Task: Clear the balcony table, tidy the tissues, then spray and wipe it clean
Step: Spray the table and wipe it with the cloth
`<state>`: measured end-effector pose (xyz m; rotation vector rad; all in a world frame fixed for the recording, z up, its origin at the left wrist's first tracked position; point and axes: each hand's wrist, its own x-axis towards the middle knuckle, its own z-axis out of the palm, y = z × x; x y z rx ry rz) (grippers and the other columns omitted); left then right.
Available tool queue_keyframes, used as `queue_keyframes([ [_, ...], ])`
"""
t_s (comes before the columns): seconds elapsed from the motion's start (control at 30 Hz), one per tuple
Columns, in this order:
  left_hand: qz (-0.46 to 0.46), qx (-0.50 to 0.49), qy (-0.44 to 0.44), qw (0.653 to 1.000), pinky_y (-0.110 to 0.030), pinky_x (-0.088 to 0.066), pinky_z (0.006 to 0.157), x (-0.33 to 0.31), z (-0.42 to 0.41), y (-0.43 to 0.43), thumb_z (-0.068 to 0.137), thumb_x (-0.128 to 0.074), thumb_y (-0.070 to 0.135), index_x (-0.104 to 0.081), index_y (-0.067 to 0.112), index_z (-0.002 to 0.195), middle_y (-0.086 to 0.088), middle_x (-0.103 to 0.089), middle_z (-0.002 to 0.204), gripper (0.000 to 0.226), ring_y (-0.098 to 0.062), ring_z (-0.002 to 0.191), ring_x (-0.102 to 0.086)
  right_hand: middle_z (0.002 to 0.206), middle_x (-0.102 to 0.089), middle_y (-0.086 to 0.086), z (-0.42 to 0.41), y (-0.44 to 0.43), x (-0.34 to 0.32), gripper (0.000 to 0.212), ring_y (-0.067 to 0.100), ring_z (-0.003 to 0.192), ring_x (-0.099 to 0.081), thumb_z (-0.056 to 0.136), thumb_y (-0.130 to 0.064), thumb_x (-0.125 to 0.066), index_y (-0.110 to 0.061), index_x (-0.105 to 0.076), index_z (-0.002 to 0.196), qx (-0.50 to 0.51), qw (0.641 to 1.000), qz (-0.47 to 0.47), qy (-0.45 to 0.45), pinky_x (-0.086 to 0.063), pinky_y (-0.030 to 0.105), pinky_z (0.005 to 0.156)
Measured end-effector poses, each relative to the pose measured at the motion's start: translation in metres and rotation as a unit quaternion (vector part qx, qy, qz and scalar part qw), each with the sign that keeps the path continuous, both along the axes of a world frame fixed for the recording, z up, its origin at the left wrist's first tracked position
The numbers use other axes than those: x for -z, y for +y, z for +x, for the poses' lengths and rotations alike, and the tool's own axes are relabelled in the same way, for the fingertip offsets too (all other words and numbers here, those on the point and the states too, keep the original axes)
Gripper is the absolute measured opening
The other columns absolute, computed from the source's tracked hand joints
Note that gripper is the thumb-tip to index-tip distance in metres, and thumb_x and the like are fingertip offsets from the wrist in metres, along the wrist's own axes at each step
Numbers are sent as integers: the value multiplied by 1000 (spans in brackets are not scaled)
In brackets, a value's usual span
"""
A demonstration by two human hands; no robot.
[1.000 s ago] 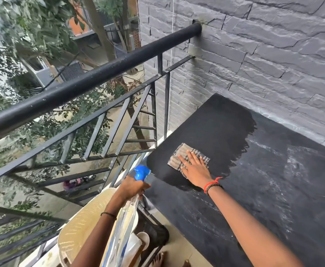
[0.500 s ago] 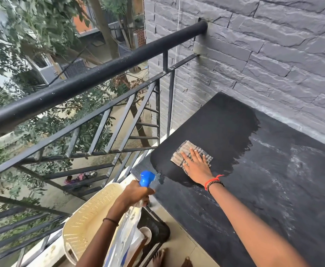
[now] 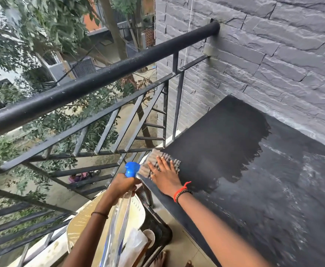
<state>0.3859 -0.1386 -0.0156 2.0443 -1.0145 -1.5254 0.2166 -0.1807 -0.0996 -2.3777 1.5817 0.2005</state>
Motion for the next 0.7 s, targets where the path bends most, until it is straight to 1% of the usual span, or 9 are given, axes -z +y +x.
queue_keyframes([
  [0.03,0,-5,5,1000,-21,-42,41,-1,0,-2,82,-64,3,-54,2,73,-9,-53,55,13,-17,39,-48,159,2,10,1,9,4,54,26,147,1,101,-36,-27,-30,-8,151,-17,1000,-9,2,4,50,116],
  [0.13,-6,-5,11,1000,-24,-43,44,-1,3,-7,81,-66,5,-54,2,75,-7,-54,55,13,-15,41,-50,159,-5,9,-17,36,7,53,25,147,-6,98,-38,-20,-30,-15,150,-64,997,-49,-2,5,49,114],
  [0.17,-8,-2,6,1000,-24,-44,43,-1,4,-9,81,-66,5,-55,2,76,-6,-54,55,12,-14,40,-50,158,-1,7,-27,40,5,53,23,146,-2,98,-39,-19,-30,-14,150,-76,996,-54,-6,4,49,115],
  [0.23,-11,2,-3,1000,-20,-44,40,-3,4,-9,82,-65,5,-56,0,78,-7,-54,57,11,-11,37,-51,156,12,2,-48,42,-1,53,19,145,11,99,-39,-20,-32,-7,150,-87,996,-23,-9,7,45,118],
  [0.3,-10,-1,4,1000,-18,-44,38,-4,5,-8,82,-64,3,-55,0,79,-8,-53,58,11,-11,37,-50,157,14,3,-60,34,-7,54,19,145,12,100,-40,-21,-34,-1,150,-73,997,-11,-2,8,43,118],
  [0.4,-9,8,11,1000,-21,-45,41,-4,8,-6,82,-65,3,-54,1,78,-7,-53,58,11,-14,42,-50,158,11,6,-47,15,-8,54,22,146,9,101,-40,-23,-35,1,150,-40,999,-11,12,8,44,117],
  [0.5,-6,9,1,1000,-19,-45,40,-3,12,-4,82,-65,4,-55,0,81,-7,-53,59,11,-13,42,-50,159,8,8,-17,4,-10,54,25,146,8,101,-39,-24,-34,-3,151,-25,1000,-9,7,8,46,116],
  [0.6,-4,1,10,1000,-19,-44,40,-2,14,-5,82,-64,4,-56,-1,83,-8,-53,59,10,-13,41,-50,159,6,8,4,7,-10,53,26,147,6,101,-37,-26,-34,-7,151,-28,1000,-4,3,6,48,118],
  [0.7,-12,0,6,1000,-19,-42,41,-3,13,-8,80,-65,4,-57,0,77,-7,-53,57,9,-14,40,-49,159,3,7,1,25,-10,52,24,147,5,100,-39,-25,-36,-11,150,-64,998,-14,-14,7,48,118],
])
